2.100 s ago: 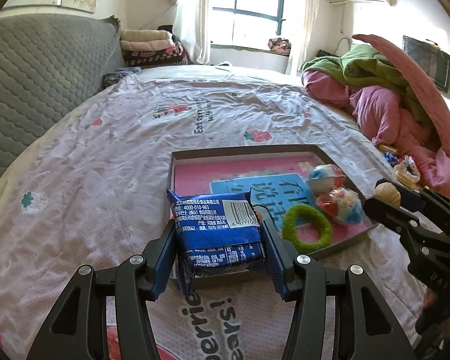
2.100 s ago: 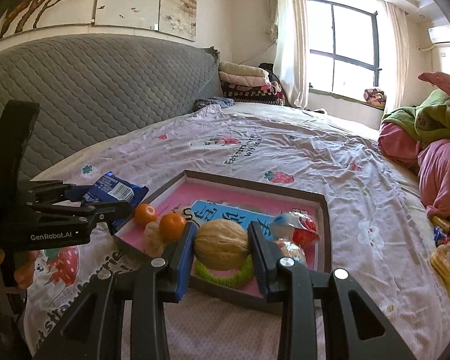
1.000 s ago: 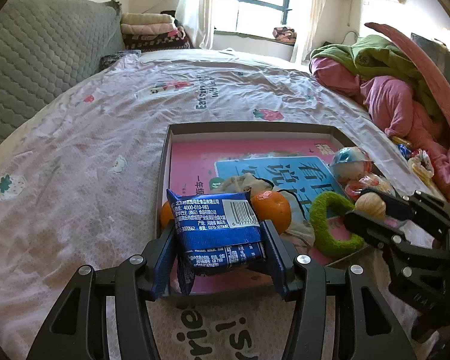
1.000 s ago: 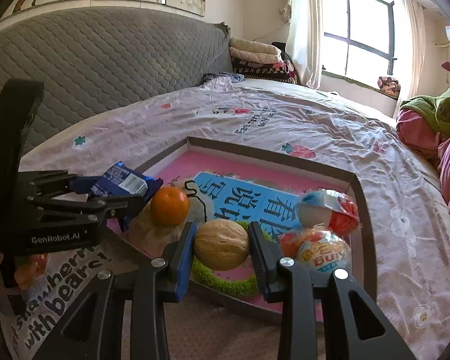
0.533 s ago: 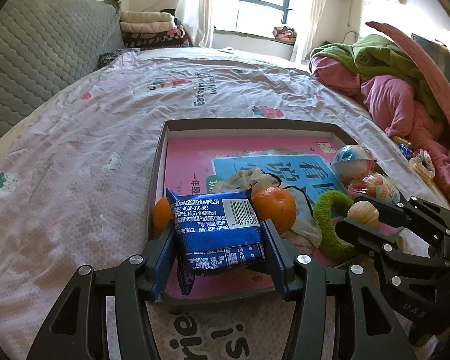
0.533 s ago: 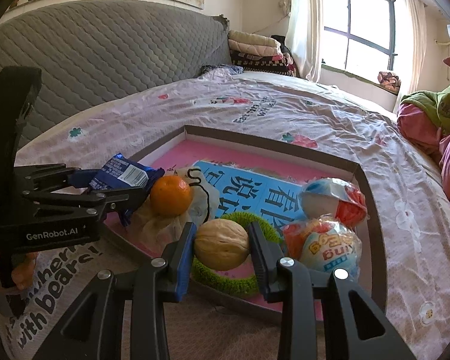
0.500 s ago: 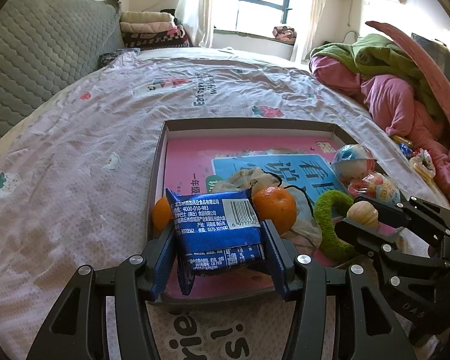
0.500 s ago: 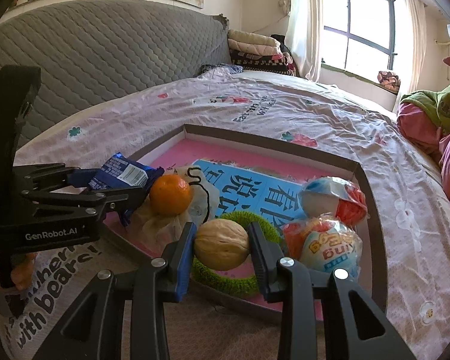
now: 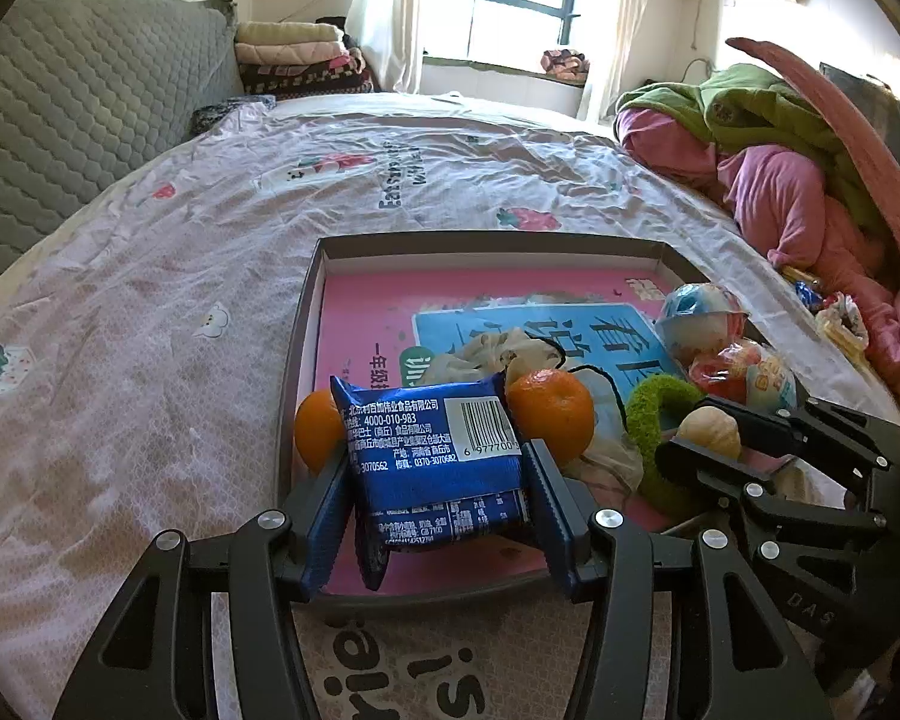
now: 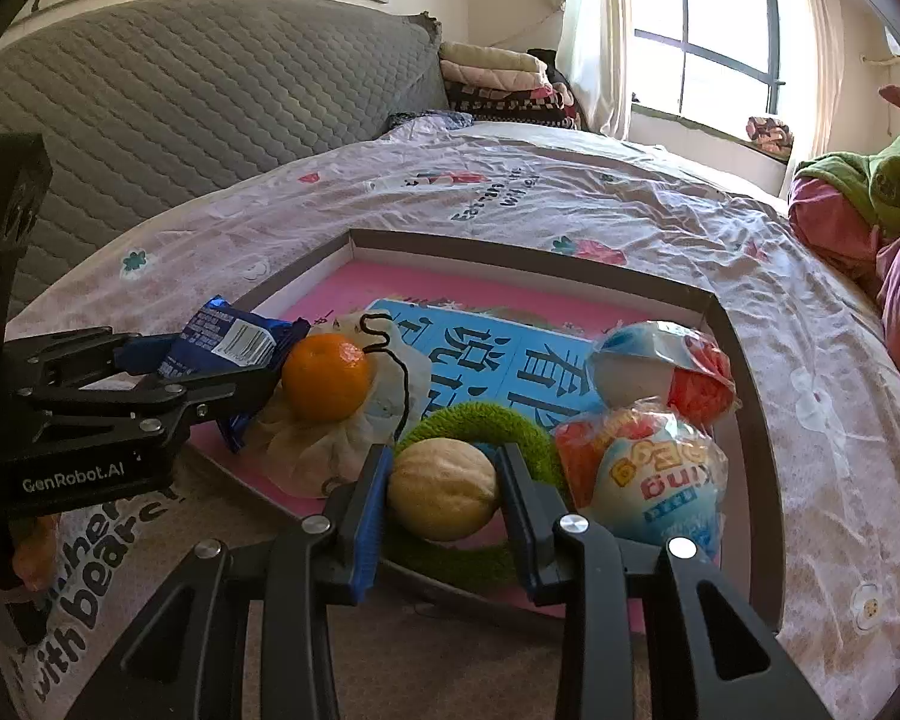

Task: Organize objects

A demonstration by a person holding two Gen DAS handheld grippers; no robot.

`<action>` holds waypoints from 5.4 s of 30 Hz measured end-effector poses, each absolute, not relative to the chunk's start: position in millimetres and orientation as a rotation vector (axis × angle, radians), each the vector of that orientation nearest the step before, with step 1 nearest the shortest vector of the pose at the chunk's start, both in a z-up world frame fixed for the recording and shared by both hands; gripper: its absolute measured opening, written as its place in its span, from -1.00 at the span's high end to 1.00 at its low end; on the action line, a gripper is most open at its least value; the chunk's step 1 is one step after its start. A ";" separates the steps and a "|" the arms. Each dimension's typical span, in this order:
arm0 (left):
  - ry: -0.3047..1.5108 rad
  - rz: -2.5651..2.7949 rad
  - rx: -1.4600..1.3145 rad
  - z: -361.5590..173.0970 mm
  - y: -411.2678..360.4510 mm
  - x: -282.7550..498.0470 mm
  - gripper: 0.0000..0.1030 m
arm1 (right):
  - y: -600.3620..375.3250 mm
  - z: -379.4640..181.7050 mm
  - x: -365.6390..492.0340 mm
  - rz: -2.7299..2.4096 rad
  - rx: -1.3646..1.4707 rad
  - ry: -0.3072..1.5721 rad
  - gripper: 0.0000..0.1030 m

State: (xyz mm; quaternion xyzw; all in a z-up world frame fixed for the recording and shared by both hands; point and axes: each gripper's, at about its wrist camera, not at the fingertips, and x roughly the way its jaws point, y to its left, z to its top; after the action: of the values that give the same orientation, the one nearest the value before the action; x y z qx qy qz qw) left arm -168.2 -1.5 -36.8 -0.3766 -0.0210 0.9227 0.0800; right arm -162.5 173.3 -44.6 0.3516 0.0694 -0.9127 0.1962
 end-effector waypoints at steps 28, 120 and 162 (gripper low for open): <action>-0.002 2.772 -1.175 -41.7 6.0 -168.2 -0.19 | 179.7 -45.4 -166.1 -2.560 1.022 0.142 0.30; 0.072 2.923 -1.083 10.1 30.7 -95.3 -0.52 | 205.7 11.0 -90.1 -2.744 0.843 0.021 -0.35; -0.052 2.895 -1.156 -21.4 25.9 -36.5 -0.52 | 214.4 -10.0 -28.5 -2.810 0.919 -0.038 -0.48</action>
State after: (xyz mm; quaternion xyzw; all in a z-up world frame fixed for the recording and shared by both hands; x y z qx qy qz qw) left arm -36.5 25.9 -21.4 -0.3707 -0.0166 0.9285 0.0120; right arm -28.5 214.4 -10.0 0.3093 -0.0129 -0.9464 0.0922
